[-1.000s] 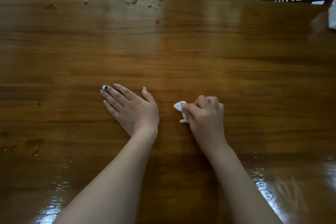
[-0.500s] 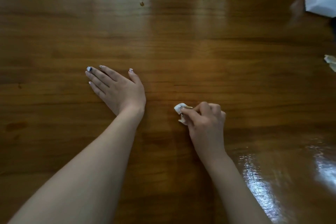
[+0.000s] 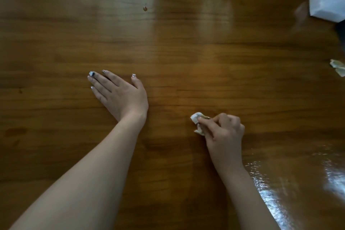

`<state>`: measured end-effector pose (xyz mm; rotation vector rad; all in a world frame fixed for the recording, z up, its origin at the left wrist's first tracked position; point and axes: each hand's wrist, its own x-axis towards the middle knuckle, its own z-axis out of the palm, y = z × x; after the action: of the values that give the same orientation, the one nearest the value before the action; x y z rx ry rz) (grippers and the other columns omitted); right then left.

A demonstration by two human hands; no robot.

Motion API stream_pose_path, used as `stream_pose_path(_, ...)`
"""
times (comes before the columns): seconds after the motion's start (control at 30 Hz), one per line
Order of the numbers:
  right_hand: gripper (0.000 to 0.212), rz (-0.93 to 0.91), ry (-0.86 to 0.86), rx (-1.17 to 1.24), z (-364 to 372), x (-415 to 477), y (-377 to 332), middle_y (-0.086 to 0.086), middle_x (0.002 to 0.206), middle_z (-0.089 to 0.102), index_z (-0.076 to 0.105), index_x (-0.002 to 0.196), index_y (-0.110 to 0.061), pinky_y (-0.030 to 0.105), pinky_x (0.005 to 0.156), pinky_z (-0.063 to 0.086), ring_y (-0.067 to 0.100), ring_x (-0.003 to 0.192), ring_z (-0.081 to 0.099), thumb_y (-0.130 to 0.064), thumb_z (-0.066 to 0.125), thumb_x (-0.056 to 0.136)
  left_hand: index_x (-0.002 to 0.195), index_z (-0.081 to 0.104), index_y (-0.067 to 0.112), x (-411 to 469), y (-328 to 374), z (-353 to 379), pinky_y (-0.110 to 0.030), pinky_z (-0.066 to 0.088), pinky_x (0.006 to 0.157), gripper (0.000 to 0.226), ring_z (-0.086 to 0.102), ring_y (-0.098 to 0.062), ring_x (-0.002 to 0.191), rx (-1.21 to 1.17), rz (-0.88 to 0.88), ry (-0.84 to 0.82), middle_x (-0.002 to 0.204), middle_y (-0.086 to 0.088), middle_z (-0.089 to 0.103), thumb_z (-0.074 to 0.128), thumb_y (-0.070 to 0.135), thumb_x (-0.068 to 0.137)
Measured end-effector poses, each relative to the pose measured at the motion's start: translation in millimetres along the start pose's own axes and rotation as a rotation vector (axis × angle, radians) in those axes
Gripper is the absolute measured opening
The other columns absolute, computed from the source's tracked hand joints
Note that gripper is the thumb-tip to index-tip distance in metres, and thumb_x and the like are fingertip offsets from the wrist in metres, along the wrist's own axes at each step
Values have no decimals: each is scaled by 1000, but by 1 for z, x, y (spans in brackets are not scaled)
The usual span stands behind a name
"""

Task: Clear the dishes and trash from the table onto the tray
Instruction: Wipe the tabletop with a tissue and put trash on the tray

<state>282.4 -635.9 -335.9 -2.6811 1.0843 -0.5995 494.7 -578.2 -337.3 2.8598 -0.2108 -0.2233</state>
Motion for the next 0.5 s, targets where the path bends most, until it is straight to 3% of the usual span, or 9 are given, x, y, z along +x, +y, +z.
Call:
stream_pose_path(0.1,15,-26,7,-13,4,19,9,3,76,57,76,90,-16,40,72,34,23,86,43,-18,67,79,150,2,-2,1,1,0,-41,-6,118,73,-11,-31,147,1,-3,2,158,-23,-5,24,46,99)
stream_pose_path(0.23,13,46,-5,-44,9,54,15,3,77,58,76,90,-16,38,72,31,33,84,53,-12,76,77,150,2,-2,1,0,0,-40,-6,118,74,-11,-31,147,16,-7,6,158,-22,-6,23,47,99)
stream_pose_path(0.5,17,76,4,-17,-11,-12,26,1,75,55,76,93,-12,39,72,33,21,86,42,-17,66,81,150,2,-3,0,0,-1,-41,-6,118,74,-11,-32,147,9,2,3,158,-23,-6,24,46,100)
